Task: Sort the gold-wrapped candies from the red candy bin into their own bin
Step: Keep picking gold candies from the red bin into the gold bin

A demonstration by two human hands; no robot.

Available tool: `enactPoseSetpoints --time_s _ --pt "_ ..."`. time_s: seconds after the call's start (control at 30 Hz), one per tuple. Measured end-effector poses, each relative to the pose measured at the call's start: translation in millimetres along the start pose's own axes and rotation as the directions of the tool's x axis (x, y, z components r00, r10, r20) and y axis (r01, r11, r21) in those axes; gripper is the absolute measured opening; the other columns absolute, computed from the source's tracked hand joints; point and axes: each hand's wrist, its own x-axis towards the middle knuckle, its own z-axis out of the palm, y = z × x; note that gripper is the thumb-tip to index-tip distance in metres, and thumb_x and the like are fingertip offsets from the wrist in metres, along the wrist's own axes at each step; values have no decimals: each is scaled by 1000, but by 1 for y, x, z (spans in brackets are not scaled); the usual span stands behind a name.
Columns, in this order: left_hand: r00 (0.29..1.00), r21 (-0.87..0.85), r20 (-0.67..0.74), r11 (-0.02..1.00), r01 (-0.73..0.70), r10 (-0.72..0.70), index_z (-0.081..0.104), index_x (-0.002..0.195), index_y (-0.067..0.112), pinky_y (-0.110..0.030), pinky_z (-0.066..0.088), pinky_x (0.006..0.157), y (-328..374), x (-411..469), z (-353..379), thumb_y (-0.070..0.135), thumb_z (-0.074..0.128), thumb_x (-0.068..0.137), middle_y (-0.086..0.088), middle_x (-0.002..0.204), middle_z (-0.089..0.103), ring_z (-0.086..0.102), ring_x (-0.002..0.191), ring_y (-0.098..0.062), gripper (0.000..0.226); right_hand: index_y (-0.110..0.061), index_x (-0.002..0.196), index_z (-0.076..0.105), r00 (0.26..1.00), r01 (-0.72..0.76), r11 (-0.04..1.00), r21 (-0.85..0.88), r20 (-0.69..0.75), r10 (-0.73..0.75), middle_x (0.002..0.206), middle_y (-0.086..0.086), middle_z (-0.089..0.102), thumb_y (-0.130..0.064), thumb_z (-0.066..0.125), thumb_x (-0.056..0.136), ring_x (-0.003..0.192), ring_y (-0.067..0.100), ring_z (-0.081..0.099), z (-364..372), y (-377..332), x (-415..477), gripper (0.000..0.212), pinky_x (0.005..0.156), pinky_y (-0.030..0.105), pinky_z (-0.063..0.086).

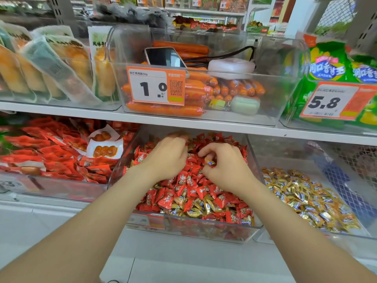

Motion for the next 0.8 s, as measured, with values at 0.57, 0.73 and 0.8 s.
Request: enactPoseSetpoints --time_s 0.57,0.73,0.8 --pt "972 33 222 997 66 -72 59 140 17 -39 49 106 -1 22 4 40 63 99 -6 137 65 61 125 -27 47 -36 78 76 990 -58 988 141 -119 75 76 -14 71 -35 97 73 70 4 64 -27 11 -12 21 70 26 54" --pt "989 -40 148 999 31 -24 61 139 23 -38 47 109 -4 15 -1 46 72 94 1 139 64 58 130 -22 51 -34 90 80 984 -12 985 173 -174 43 89 -22 74 -30 89 82 84 1 70 -27 4 -13 13 87 35 60" --pt "986 -42 166 999 28 -20 61 141 24 -41 47 111 -5 11 -3 44 71 95 2 140 64 57 132 -22 51 -31 101 80 983 47 986 158 -183 -17 95 -23 74 -15 77 92 87 -2 69 -25 1 -14 18 88 26 59"
